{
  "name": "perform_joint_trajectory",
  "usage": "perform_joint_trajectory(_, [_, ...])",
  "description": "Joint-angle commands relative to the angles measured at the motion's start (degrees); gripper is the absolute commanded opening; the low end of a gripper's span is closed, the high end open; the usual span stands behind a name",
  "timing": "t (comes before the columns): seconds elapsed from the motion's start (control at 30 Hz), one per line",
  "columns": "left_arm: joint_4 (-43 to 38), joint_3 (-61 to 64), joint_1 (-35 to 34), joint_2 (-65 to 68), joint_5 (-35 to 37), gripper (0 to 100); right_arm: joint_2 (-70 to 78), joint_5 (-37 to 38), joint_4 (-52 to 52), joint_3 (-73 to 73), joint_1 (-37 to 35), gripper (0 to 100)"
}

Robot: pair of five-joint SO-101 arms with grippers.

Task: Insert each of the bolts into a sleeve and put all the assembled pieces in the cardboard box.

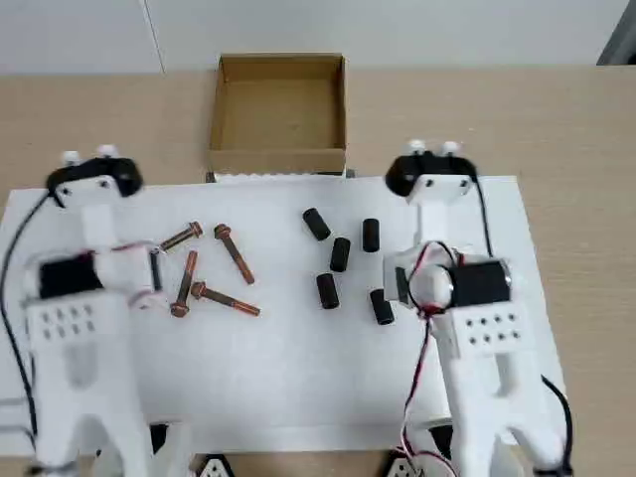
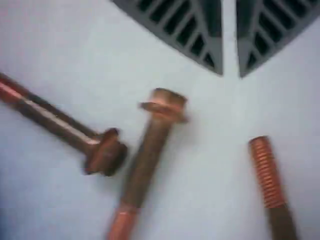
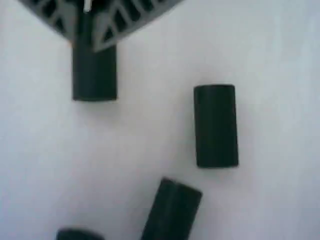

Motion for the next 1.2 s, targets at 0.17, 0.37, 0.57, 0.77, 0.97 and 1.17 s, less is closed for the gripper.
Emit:
perform_joint_trajectory(0.17, [0.26, -7.25, -3.43, 14.24, -7.03, 1, 6.73, 10.29, 3.12, -2.81, -2.59, 0.4])
perform_joint_trajectory(0.37, [-0.09, -6.99, -3.6, 15.47, -7.3, 1, 7.96, 15.82, 4.26, -2.9, -2.86, 0.4])
perform_joint_trajectory(0.57, [0.35, -6.81, -3.6, 15.74, -7.3, 1, 7.96, 19.87, 3.65, -2.9, -2.77, 0.5])
perform_joint_trajectory(0.77, [0.18, -6.81, -3.34, 15.82, -7.3, 1, 10.77, 19.6, 4.18, -2.81, -2.33, 14.1])
perform_joint_trajectory(0.97, [-0.09, -6.81, -3.34, 15.82, -7.38, 1, 17.27, 16.18, 3.21, -3.34, -4.44, 21.4])
perform_joint_trajectory(1.17, [-0.88, -5.58, -3.34, 15.82, -7.47, 1, 22.73, 16.18, 2.86, -8.53, -7.43, 20.6])
